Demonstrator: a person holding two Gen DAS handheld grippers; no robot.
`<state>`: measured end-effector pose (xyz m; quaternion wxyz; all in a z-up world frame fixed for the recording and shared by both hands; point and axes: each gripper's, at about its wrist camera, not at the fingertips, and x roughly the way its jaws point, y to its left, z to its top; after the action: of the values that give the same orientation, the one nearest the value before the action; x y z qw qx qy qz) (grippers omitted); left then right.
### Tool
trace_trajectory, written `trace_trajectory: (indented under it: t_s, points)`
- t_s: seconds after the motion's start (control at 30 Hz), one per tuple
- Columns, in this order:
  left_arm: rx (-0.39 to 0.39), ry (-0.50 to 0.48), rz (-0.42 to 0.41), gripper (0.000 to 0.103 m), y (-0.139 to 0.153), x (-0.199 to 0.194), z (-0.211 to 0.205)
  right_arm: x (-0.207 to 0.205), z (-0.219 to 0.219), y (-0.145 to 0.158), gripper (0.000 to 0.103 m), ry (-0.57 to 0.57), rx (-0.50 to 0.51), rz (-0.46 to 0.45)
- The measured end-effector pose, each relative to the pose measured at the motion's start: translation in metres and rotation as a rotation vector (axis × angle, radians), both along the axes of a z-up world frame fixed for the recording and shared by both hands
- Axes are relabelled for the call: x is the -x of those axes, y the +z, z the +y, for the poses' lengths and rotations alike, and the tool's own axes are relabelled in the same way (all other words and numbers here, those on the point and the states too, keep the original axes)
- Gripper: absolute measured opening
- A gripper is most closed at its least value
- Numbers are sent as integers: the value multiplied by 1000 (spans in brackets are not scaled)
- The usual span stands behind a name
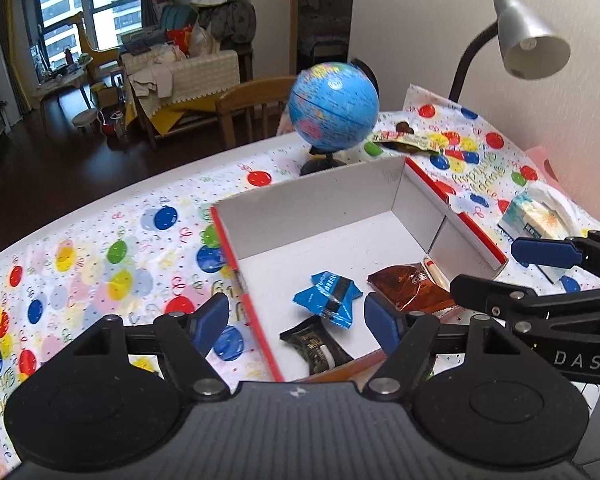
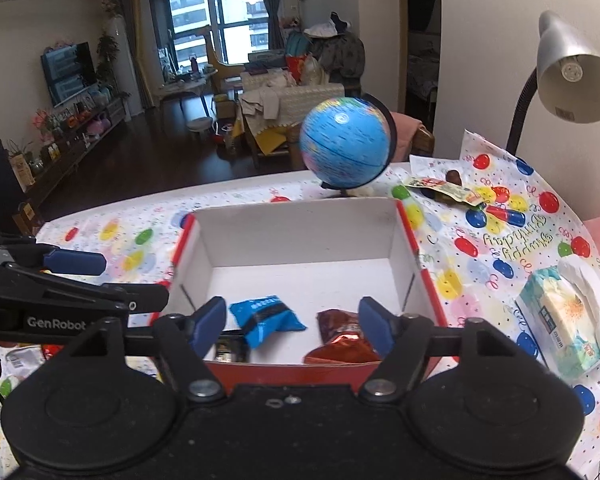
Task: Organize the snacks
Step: 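Open the left tool and the right tool to drop both items into the box, then move both tools back toward the chip bags and silver packet on the table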
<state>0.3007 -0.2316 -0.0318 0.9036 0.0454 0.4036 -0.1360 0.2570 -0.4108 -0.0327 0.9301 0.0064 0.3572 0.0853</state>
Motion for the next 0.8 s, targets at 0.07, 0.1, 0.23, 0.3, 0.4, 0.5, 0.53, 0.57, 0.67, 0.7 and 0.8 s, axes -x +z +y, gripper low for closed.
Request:
trace_trajectory:
  t_s: [0.07, 0.1, 0.23, 0.3, 0.4, 0.5, 0.53, 0.57, 0.67, 0.7, 0.8]
  points:
    - [4, 5, -11, 77, 5, 7, 9, 5, 6, 2, 82, 4, -4, -9]
    - [8, 9, -16, 79, 7, 10, 14, 8, 9, 4, 83, 4, -4, -15]
    - [26, 28, -31, 80, 14, 25, 33, 19, 21, 8, 90, 14, -23, -24]
    - [33, 35, -35, 81, 16, 32, 43, 24, 27, 11, 94, 18, -30, -31]
    - [48, 51, -41, 82, 20, 43, 58, 31, 36, 14, 100, 39, -40, -48]
    - [67, 75, -53, 89, 23, 56, 77, 40, 49, 16, 101, 60, -38, -66]
    - [74, 83, -58, 90, 24, 60, 84, 42, 53, 16, 101, 68, -40, -68]
    - [85, 89, -61, 92, 25, 64, 91, 44, 57, 16, 102, 75, -42, -69]
    - [114, 125, -74, 102, 27, 75, 110, 50, 71, 15, 102, 99, -49, -66]
    - [121, 140, -78, 103, 27, 79, 117, 52, 76, 15, 102, 106, -50, -65]
    - [124, 183, -81, 103, 26, 88, 136, 55, 91, 13, 102, 128, -54, -58]
